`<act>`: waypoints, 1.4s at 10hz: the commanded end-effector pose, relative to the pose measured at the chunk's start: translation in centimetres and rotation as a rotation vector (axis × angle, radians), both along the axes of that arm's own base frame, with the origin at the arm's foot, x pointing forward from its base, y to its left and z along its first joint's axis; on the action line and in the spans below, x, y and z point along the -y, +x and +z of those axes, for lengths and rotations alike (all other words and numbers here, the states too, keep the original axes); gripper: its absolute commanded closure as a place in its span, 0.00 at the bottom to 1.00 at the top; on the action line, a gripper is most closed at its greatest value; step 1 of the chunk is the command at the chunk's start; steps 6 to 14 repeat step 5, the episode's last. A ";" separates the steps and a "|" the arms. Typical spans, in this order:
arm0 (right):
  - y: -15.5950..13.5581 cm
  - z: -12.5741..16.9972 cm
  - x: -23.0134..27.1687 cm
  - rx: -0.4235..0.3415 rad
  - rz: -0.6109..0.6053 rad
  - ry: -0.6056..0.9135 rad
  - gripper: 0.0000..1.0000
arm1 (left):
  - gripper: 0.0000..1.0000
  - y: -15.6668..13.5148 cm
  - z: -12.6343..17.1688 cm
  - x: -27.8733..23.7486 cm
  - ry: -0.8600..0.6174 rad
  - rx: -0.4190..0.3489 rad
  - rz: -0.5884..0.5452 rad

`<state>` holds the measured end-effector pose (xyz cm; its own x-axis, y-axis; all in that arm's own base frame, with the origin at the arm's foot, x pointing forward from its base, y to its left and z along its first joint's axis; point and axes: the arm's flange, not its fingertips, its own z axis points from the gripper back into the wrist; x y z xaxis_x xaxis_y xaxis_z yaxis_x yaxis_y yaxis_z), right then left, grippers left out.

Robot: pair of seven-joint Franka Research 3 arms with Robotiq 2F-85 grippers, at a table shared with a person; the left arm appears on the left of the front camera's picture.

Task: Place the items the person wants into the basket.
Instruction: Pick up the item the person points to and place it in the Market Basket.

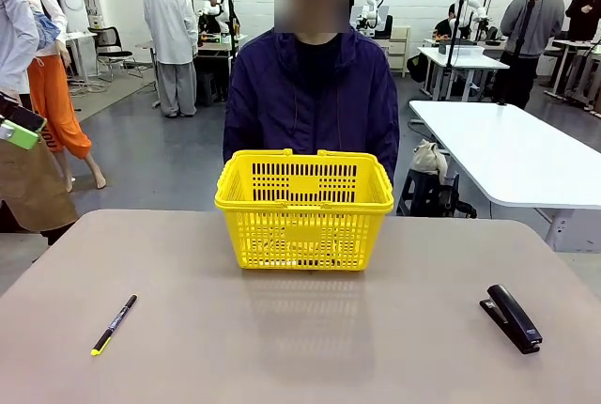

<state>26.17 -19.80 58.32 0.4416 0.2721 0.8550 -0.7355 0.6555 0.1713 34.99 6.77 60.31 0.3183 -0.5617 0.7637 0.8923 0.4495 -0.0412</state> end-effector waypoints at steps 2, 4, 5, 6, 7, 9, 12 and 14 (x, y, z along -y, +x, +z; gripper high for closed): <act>0.2 0.0 0.0 0.027 0.012 0.021 0.00 | 0.00 -0.2 0.0 -0.5 -0.005 -0.005 -0.003; 0.2 0.0 0.0 0.027 0.012 0.021 0.00 | 0.00 -0.2 0.0 -0.5 -0.005 -0.005 -0.003; 0.2 0.0 0.0 0.027 0.012 0.021 0.00 | 0.00 -0.2 0.0 -0.5 -0.005 -0.005 -0.003; 0.2 0.0 0.0 0.027 0.012 0.021 0.00 | 0.00 -0.2 0.0 -0.5 -0.005 -0.005 -0.003; 0.2 0.0 0.0 0.027 0.012 0.021 0.00 | 0.00 -0.2 0.0 -0.5 -0.005 -0.005 -0.003; 0.2 0.0 0.0 0.027 0.012 0.021 0.00 | 0.00 -0.2 0.0 -0.5 -0.005 -0.005 -0.003; 0.2 0.0 0.0 0.027 0.012 0.021 0.00 | 0.00 -0.2 0.0 -0.5 -0.005 -0.005 -0.003; 0.2 0.0 0.0 0.027 0.012 0.021 0.00 | 0.00 -0.2 0.0 -0.5 -0.005 -0.005 -0.003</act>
